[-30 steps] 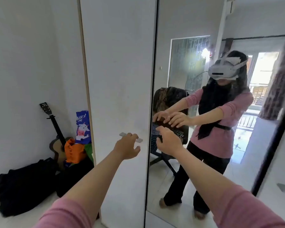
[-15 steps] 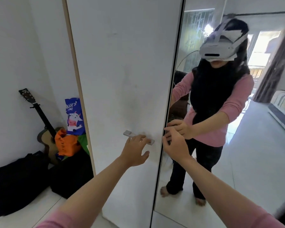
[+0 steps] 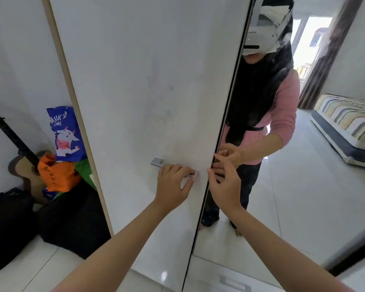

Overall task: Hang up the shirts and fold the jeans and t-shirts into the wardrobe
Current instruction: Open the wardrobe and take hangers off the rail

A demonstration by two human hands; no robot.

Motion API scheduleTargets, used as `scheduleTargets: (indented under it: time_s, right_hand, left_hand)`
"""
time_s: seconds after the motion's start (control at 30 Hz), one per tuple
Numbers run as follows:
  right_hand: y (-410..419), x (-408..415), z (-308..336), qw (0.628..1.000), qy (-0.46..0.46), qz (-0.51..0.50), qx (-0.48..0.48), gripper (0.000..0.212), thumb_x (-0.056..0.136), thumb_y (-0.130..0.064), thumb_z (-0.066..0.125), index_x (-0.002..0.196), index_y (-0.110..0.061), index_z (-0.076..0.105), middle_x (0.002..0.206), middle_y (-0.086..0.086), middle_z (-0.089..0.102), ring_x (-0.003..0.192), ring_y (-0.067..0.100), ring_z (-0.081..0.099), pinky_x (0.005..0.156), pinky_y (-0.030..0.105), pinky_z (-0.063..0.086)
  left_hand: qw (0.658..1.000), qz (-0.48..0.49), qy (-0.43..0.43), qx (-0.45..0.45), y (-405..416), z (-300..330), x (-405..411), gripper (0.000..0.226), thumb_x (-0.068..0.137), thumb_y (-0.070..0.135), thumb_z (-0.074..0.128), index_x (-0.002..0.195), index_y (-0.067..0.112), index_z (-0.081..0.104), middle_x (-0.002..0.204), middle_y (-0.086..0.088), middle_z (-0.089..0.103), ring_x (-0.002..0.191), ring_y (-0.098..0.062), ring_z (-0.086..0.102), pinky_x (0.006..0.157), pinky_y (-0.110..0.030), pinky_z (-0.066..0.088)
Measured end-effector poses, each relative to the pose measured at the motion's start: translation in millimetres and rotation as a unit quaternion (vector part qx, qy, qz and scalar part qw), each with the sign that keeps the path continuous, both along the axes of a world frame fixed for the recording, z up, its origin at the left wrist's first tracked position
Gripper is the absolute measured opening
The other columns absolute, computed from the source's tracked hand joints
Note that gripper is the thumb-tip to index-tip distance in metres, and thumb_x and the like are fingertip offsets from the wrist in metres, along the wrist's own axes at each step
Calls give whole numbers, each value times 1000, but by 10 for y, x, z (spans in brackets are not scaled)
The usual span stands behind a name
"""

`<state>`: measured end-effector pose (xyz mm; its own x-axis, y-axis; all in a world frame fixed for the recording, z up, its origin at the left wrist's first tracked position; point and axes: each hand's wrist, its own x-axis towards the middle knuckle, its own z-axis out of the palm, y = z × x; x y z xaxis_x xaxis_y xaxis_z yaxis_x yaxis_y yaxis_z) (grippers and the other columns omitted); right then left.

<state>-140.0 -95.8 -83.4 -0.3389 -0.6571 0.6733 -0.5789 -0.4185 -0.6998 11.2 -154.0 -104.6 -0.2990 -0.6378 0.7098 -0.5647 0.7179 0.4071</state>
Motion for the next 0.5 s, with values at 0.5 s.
scheduleTargets:
  time_s: [0.5]
  right_hand:
    - [323,189,19,995,-34,93,17,40,88,-5,62,121,-24,48,90,-4,61,83,8,61,67,21,55]
  left_hand:
    - [992,-23,74,97,520,46,197,9,88,24,57,92,18,62,97,3,61,107,-18,54,95,-34,42]
